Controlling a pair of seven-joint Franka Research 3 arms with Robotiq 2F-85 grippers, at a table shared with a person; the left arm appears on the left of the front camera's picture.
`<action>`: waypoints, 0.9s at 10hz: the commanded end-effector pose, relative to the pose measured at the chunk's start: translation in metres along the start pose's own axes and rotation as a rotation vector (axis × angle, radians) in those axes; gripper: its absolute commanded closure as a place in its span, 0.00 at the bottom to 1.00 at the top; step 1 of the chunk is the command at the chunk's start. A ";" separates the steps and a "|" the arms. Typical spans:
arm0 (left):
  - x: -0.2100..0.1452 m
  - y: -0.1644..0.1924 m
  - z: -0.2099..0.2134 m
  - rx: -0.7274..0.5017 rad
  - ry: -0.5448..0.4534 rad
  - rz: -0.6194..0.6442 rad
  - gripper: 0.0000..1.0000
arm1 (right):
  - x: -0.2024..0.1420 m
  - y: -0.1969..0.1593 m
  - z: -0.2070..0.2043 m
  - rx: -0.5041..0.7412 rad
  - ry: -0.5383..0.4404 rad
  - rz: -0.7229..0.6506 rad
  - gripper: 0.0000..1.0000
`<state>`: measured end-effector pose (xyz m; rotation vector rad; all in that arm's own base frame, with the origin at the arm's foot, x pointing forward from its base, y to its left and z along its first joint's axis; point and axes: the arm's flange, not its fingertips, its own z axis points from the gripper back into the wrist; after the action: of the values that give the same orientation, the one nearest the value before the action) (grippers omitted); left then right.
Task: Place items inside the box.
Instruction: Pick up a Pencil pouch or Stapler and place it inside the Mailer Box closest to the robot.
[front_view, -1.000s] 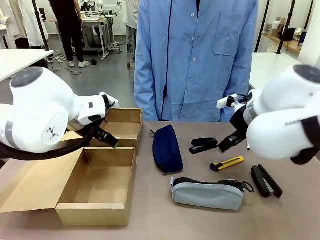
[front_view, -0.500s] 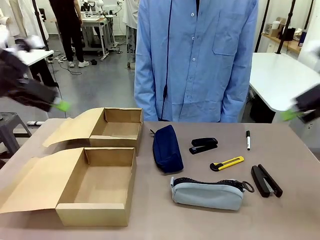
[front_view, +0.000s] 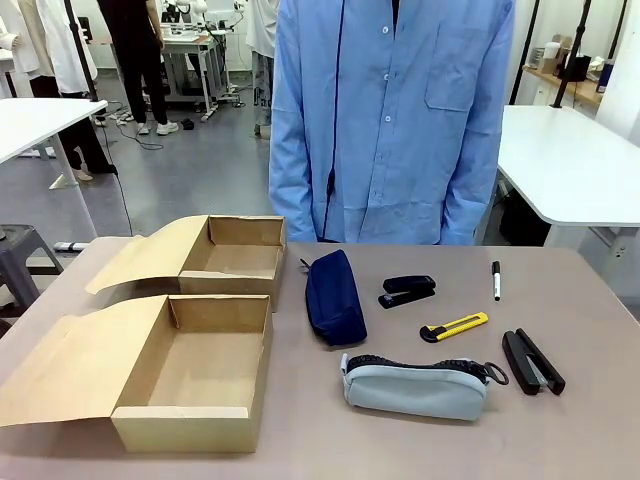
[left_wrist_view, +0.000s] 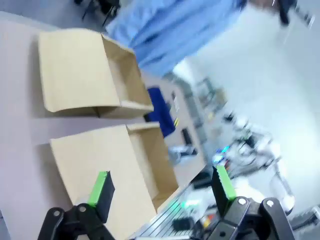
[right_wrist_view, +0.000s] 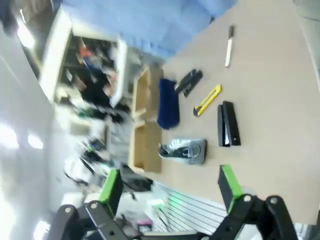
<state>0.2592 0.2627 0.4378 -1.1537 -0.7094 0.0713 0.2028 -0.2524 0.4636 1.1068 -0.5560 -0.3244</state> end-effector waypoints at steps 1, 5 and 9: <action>0.015 0.044 -0.020 -0.218 -0.191 0.179 0.00 | 0.019 -0.046 -0.013 0.111 -0.095 -0.128 0.00; -0.004 0.029 0.013 -0.075 -0.110 0.118 0.00 | -0.002 -0.037 0.010 0.047 -0.071 -0.107 0.00; -0.004 0.029 0.013 -0.075 -0.110 0.118 0.00 | -0.002 -0.037 0.010 0.047 -0.071 -0.107 0.00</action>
<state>0.2560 0.2855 0.4114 -1.2692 -0.7140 0.2261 0.1944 -0.2738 0.4351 1.1714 -0.5411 -0.4675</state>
